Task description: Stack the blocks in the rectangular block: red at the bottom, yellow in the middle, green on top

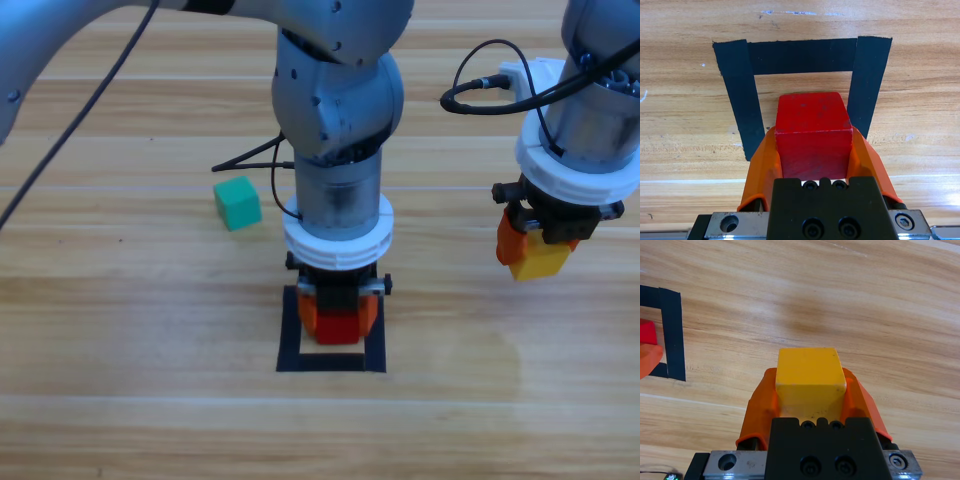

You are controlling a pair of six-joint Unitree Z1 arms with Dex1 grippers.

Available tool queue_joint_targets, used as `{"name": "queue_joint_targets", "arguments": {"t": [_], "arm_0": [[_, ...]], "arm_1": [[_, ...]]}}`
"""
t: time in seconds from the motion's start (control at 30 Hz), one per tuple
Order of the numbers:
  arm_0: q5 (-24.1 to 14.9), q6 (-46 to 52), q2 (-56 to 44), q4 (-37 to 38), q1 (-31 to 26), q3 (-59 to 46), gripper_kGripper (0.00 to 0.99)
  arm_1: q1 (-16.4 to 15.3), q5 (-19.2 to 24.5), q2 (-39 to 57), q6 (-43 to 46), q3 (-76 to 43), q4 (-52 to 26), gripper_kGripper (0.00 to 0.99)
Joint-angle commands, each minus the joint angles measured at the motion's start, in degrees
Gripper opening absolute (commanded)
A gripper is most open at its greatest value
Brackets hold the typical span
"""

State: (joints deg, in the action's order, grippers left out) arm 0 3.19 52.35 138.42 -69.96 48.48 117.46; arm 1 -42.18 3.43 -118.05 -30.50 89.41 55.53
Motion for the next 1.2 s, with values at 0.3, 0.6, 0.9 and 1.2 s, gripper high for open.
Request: {"name": "queue_joint_targets", "arguments": {"t": [0.3,0.6,0.9,1.2], "arm_0": [[-0.6,0.2,3.1,-0.6,1.4,0.1,0.000],[-0.6,0.0,3.4,-0.5,1.4,-0.1,0.000],[-0.6,-0.2,4.2,-0.4,1.5,-0.2,0.000],[-0.6,-0.2,4.8,-0.3,1.6,-0.2,0.000]], "arm_1": [[-1.0,-0.4,-3.6,-0.5,-0.2,-0.8,0.080],[-1.1,-0.4,-3.7,-0.5,-0.1,-0.7,0.080],[-1.1,-0.4,-3.7,-0.5,0.0,-0.8,0.080],[-1.0,-0.4,-3.7,-0.5,0.0,-0.8,0.080]]}}
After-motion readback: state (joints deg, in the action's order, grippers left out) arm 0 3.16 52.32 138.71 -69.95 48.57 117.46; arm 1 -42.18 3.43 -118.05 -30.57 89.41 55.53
